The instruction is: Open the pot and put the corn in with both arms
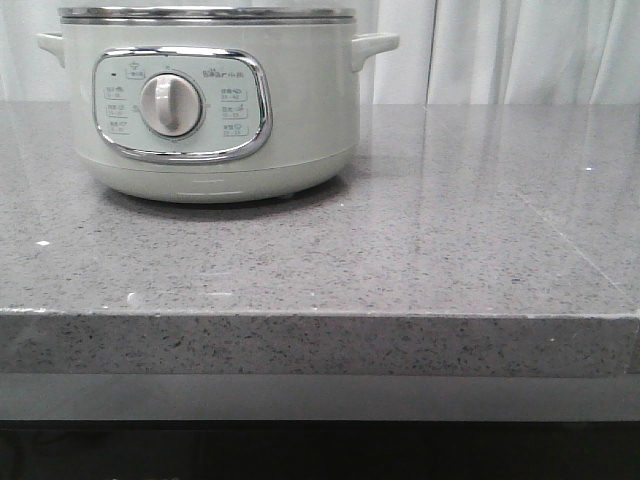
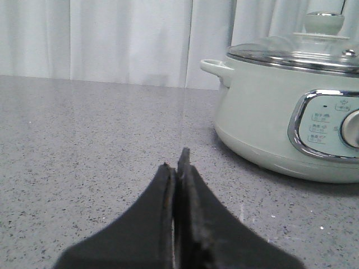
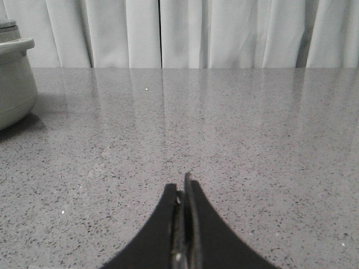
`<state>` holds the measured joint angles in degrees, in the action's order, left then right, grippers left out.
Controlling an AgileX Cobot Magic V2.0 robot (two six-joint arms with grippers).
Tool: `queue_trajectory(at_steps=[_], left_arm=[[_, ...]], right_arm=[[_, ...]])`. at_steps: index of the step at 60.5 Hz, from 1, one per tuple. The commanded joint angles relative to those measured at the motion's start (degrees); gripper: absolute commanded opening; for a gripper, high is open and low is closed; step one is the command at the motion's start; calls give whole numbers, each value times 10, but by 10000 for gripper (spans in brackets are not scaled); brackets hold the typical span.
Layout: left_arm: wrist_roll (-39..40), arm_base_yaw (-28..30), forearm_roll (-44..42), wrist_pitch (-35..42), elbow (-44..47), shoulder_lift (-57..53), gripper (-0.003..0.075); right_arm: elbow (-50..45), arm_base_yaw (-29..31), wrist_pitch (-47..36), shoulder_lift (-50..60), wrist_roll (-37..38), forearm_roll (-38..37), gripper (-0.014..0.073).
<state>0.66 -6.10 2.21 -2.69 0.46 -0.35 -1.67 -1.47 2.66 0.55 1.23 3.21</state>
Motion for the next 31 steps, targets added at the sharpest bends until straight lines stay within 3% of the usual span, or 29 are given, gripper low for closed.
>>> queue_trajectory(at_steps=[1,17,31], left_arm=[[3,1,4,45,6,-8,-20],[3,2,4,45,6,-8,-20],[3,41,4,45,6,-8,-20]], right_arm=[[7,4,-42,13,-1,-6,-68],[7,4,-42,13,-1,-6,-68],[7,4,-42,13,-1,-6,-68]])
